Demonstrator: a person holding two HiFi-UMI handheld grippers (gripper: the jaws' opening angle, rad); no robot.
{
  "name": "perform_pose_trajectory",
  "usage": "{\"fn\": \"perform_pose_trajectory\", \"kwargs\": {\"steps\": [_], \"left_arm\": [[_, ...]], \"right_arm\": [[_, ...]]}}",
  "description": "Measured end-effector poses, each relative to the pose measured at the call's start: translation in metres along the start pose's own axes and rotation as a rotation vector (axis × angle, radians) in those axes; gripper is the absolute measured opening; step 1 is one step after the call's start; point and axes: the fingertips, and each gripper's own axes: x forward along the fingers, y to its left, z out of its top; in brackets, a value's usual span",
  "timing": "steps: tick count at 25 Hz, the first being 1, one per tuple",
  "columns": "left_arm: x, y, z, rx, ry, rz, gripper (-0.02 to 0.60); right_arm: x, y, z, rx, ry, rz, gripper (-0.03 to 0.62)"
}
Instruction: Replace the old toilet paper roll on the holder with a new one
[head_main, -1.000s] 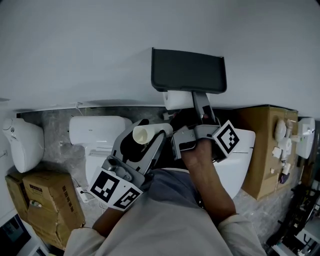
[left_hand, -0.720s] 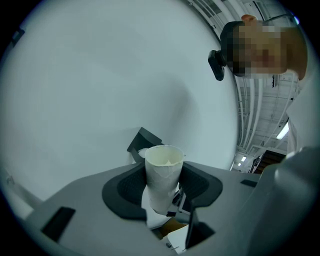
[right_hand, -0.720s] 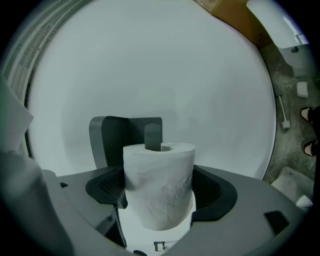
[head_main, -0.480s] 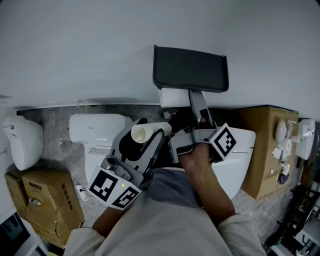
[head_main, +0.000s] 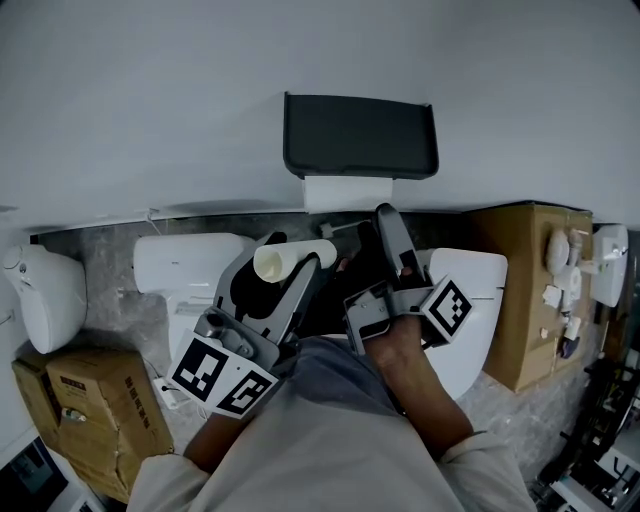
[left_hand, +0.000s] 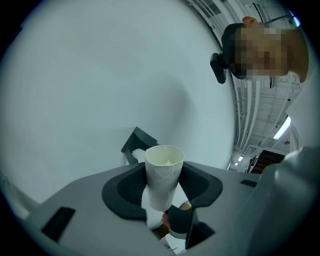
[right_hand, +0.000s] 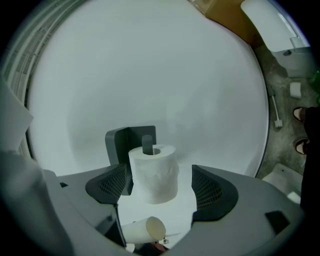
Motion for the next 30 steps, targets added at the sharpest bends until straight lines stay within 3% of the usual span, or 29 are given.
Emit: {"fn": "perform_pose_trajectory", "kwargs": {"steps": [5, 15, 20, 26, 30], "left_arm": [[0.001, -0.002, 0.003, 0.005, 0.001, -0.022, 0.196], [0.002, -0.010, 0.010, 0.036, 0.009, -0.043, 0.196], [0.004, -0.021, 0.028, 0.121, 0.018, -0.049, 0.196], [0.014, -0.039, 0.064, 0.188, 0.021, -0.114, 0.196], [0.023, -0.040, 0.088, 0.279, 0.021, -0.109, 0.196]], "right_arm": [[-0.020, -0.001, 0.003, -0.031, -0.008, -0.012, 0.399], [-0.056, 0.038, 0.018, -0.235, -0.004, 0.046, 0.397], [-0.056, 0.066, 0.013, -0.394, 0.030, 0.106, 0.396], [-0.050, 0.082, 0.005, -0.483, 0.082, 0.155, 0.390], [-0.045, 0.093, 0.002, -0.568, 0.105, 0.179, 0.383]]}}
